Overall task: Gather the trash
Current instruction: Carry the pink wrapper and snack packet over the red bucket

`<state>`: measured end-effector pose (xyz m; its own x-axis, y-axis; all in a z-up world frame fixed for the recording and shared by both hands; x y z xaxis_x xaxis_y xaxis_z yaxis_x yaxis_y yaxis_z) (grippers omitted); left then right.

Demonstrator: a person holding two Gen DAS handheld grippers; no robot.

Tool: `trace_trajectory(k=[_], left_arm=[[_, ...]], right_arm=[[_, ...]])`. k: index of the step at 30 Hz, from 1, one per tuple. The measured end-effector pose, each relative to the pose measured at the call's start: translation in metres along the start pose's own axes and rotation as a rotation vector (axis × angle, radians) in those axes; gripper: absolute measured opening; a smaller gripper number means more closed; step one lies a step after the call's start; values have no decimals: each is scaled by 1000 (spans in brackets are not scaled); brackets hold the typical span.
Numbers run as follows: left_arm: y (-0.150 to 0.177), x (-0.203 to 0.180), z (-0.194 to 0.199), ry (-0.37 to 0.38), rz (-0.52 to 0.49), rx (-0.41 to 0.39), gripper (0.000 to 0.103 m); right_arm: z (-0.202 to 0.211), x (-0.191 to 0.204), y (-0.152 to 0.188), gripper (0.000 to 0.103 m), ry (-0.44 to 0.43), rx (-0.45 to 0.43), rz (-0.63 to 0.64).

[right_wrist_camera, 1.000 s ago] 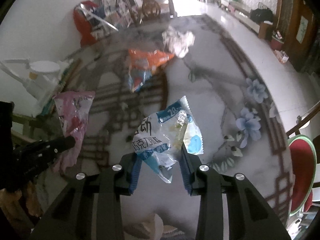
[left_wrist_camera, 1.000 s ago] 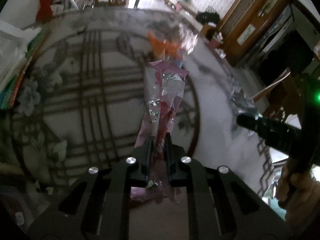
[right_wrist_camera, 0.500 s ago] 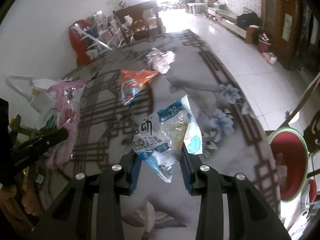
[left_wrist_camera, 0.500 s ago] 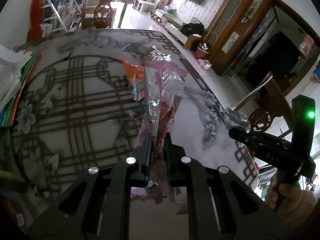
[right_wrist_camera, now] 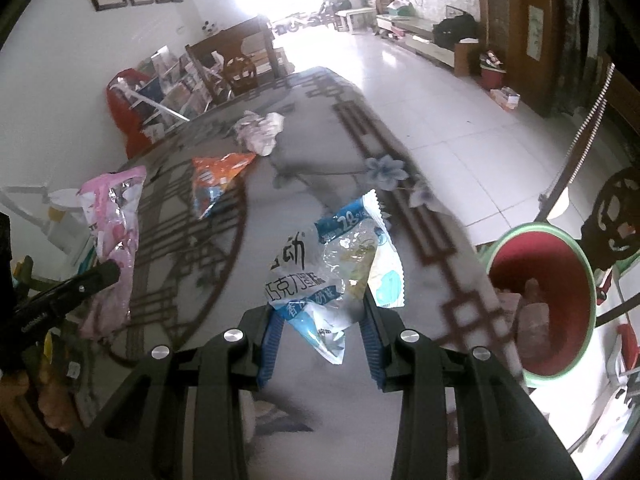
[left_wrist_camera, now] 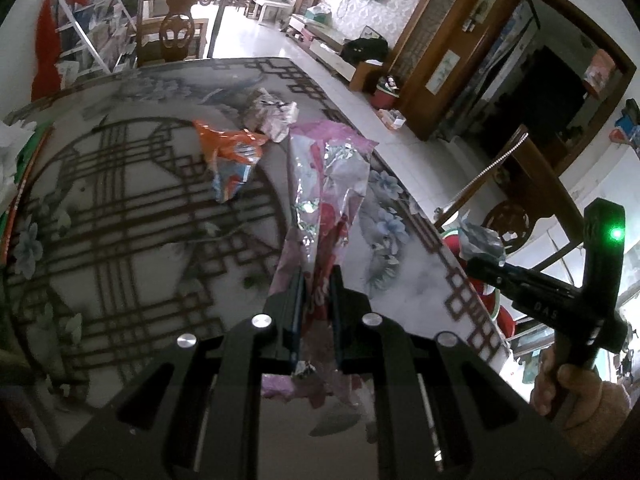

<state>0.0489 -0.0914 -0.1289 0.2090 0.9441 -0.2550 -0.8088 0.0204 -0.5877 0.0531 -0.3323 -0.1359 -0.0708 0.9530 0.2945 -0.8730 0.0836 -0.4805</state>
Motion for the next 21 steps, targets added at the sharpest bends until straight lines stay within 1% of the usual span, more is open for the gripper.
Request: trace_trajectory(k=[8, 12, 18, 21], left_arm=[[-9, -45, -19, 7, -8, 4, 12], [-17, -70, -33, 22, -11, 5, 12], [-30, -122, -57, 67, -47, 6, 12], [-32, -145, -71, 77, -73, 27, 12]], right_arm=[[12, -43, -9, 35, 3, -1, -6], [20, -69, -16, 35, 12, -3, 1], [36, -115, -25, 36, 33, -18, -23], [44, -140, -26, 36, 45, -30, -43]])
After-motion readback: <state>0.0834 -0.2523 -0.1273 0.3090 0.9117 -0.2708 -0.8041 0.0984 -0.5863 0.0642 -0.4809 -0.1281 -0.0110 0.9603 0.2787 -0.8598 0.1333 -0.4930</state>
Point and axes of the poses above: each gripper's, at about its wrist camera, not at the fingertips, and z roughly against the way its jaws point, x to its left, y to its underside, the point moved 4 cm from there along -z, roughly the way its jaws point, and after that the axes turned 5 degrees about -z, right-handed, at the moved point
